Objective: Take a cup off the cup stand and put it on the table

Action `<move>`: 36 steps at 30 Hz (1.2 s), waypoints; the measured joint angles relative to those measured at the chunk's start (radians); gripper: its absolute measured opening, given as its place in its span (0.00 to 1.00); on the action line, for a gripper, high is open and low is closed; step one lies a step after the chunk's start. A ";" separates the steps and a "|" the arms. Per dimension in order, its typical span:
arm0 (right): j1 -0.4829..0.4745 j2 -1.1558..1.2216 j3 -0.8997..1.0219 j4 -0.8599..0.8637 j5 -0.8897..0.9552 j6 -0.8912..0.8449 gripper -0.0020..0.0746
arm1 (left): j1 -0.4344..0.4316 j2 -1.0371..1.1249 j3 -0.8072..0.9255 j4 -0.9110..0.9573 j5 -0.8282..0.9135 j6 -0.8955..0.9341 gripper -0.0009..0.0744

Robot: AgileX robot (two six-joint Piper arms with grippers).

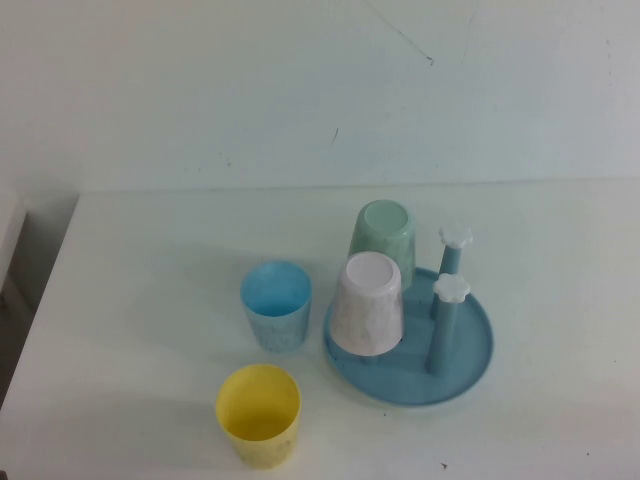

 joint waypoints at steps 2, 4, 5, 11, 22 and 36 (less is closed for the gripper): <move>0.000 0.000 0.000 0.000 -0.004 0.000 0.02 | 0.000 0.000 0.000 0.000 0.000 0.000 0.01; 0.000 0.000 0.000 0.000 -0.004 0.000 0.02 | 0.000 0.000 0.000 0.000 -0.002 0.000 0.01; 0.000 0.000 0.000 0.000 -0.004 0.000 0.02 | 0.000 0.000 0.000 0.000 -0.004 0.000 0.01; 0.000 0.000 0.000 -0.022 -0.047 0.000 0.02 | 0.000 0.000 0.002 0.000 -0.039 0.000 0.01; 0.000 0.000 0.001 -0.138 -0.490 0.000 0.02 | 0.000 0.000 0.005 -0.002 -0.515 -0.002 0.01; 0.000 0.000 -0.002 -0.078 -0.808 0.029 0.02 | 0.000 0.000 -0.027 -0.152 -0.526 -0.006 0.01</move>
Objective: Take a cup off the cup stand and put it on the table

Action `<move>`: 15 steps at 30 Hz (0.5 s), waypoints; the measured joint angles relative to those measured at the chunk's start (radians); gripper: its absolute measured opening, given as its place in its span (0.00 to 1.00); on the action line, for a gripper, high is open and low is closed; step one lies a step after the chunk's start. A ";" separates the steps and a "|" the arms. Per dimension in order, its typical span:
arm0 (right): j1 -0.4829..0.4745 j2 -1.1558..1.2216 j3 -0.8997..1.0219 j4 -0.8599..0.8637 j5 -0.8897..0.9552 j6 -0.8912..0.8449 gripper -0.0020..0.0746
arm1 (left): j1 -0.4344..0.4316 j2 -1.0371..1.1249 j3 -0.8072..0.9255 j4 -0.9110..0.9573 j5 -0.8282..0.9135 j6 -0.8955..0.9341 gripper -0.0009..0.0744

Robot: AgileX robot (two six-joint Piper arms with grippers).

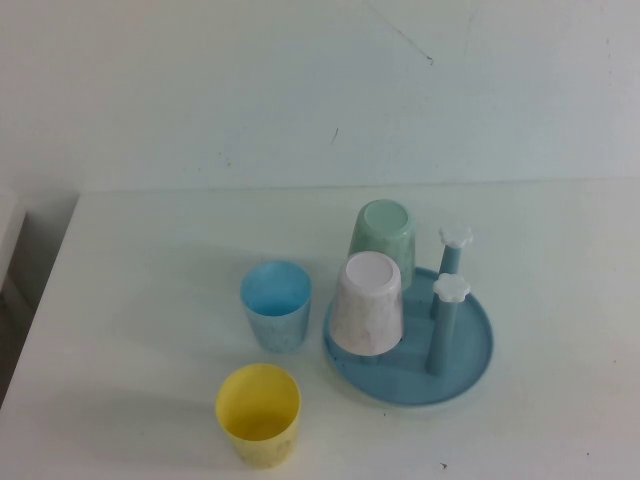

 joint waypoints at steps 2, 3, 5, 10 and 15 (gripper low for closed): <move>0.000 0.000 -0.027 0.000 0.107 0.005 0.02 | 0.000 0.000 -0.055 -0.015 0.102 0.002 0.01; 0.000 0.000 -0.052 0.002 0.179 0.017 0.02 | 0.000 0.000 -0.091 -0.019 0.157 -0.001 0.01; 0.000 0.000 -0.112 0.005 0.314 0.035 0.02 | 0.000 0.012 -0.162 -0.022 0.273 -0.009 0.01; 0.000 0.037 -0.242 0.020 0.614 0.048 0.02 | 0.000 0.184 -0.338 -0.023 0.568 0.019 0.01; 0.000 0.170 -0.349 0.062 0.822 0.045 0.02 | 0.000 0.432 -0.491 -0.084 0.798 0.111 0.01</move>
